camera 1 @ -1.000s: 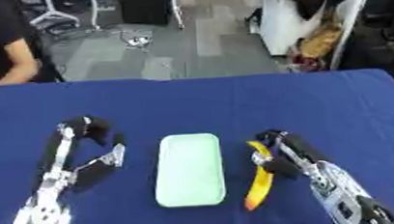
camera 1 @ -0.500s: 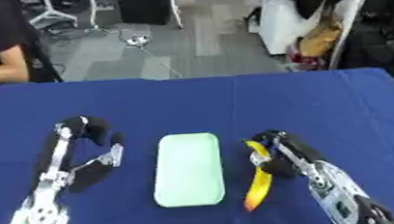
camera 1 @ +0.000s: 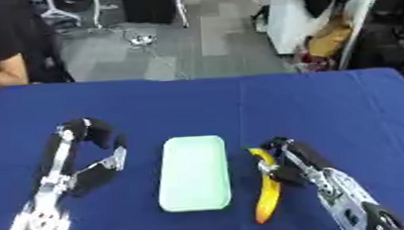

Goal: Pick up objects on the table and place them in the box.

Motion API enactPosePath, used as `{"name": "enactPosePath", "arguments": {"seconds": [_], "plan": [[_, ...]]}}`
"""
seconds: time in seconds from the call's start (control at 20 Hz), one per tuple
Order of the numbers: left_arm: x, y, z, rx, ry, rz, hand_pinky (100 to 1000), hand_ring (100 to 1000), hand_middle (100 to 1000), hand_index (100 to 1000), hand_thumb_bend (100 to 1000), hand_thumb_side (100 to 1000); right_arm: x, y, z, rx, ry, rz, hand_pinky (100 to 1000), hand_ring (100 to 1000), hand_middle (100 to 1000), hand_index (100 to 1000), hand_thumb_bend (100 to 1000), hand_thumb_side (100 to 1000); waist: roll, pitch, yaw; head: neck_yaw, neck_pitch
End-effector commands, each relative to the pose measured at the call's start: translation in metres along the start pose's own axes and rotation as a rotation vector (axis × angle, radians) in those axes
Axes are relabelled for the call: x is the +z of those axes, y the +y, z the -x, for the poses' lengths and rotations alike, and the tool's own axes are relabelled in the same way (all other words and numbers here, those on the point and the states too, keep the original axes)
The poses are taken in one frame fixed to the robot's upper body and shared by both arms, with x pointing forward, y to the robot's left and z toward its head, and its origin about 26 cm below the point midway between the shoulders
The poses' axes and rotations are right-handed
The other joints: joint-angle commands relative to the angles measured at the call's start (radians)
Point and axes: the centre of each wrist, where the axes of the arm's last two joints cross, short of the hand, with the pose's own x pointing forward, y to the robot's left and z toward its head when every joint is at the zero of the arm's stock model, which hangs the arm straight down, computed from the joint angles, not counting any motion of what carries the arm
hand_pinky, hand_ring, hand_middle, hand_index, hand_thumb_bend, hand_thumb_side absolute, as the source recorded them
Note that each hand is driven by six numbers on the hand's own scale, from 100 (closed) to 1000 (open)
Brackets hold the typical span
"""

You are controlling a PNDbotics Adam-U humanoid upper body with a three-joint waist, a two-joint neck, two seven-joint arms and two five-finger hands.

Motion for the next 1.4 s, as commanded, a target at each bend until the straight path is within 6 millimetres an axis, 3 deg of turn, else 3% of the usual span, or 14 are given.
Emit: {"name": "enactPosePath", "arguments": {"seconds": [0.05, 0.9, 1.4], "plan": [[-0.006, 0.005, -0.010, 0.011, -0.040, -0.017, 645, 452, 444, 590, 100, 179, 0.000, 0.003, 0.005, 0.008, 0.020, -0.015, 562, 715, 776, 861, 251, 908, 0.007, -0.006, 0.002, -0.008, -0.003], [-0.007, 0.005, -0.010, 0.010, -0.042, -0.014, 647, 452, 446, 591, 100, 181, 0.000, 0.008, 0.007, 0.050, 0.023, -0.033, 558, 704, 770, 859, 251, 897, 0.008, -0.004, 0.005, -0.007, 0.002], [-0.003, 0.009, 0.000, -0.019, -0.013, -0.002, 648, 452, 446, 590, 100, 183, 0.002, 0.012, 0.019, 0.103, 0.056, -0.158, 555, 696, 763, 855, 247, 890, -0.019, -0.026, -0.024, 0.010, 0.017]]}}
